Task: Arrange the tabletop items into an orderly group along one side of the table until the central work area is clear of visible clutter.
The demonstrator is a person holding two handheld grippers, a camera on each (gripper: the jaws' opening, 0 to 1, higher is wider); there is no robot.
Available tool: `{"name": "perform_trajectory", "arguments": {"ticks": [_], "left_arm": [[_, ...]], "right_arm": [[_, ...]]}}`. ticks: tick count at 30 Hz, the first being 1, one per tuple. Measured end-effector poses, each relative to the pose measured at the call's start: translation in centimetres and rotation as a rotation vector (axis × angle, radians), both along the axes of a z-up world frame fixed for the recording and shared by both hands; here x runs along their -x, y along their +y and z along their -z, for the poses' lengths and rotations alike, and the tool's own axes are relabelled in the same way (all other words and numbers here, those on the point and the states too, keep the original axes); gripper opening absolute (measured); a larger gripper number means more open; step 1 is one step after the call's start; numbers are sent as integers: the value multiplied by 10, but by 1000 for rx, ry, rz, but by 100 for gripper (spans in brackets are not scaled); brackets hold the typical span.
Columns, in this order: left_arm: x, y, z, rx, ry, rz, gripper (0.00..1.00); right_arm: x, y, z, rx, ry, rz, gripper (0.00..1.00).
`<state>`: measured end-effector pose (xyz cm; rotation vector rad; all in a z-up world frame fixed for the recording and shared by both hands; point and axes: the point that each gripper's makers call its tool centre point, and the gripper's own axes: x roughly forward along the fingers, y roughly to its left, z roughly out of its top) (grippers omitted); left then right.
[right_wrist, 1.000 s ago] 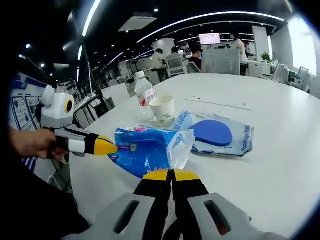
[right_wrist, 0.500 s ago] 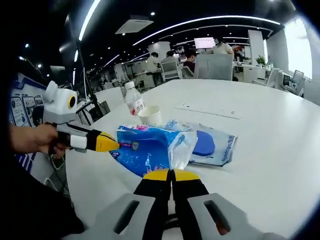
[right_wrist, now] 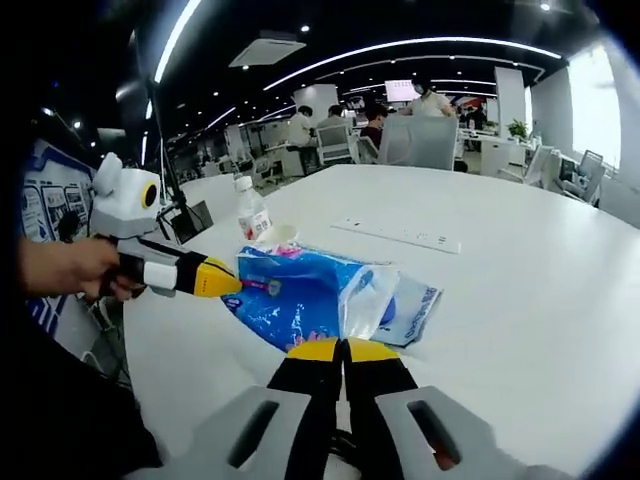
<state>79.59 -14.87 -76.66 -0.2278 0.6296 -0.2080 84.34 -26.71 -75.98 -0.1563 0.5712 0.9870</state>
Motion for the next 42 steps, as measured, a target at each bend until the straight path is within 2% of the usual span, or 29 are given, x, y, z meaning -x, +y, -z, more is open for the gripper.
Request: {"name": "perform_trajectory", "arguments": {"ticks": [5,25,28,32,42], "left_arm": [[-15,-12,-2,-9,-6,34,0],[-75,-59,-10,8,5,116,0],[-83,-66,-9,15,11,129,0],[-93,-73,-4,17,30,150,0],[-110,-90,10,27,72,185,0]], "right_arm": [[-9,-13,-7,9,-15,18,0],[-62,-68,-8,49,-29,128,0],[-71,-74,-7,59,-32,147,0],[-83,-82,-6,31,-8,204,0],[-102,-101,11,79,-16,276,0]]}}
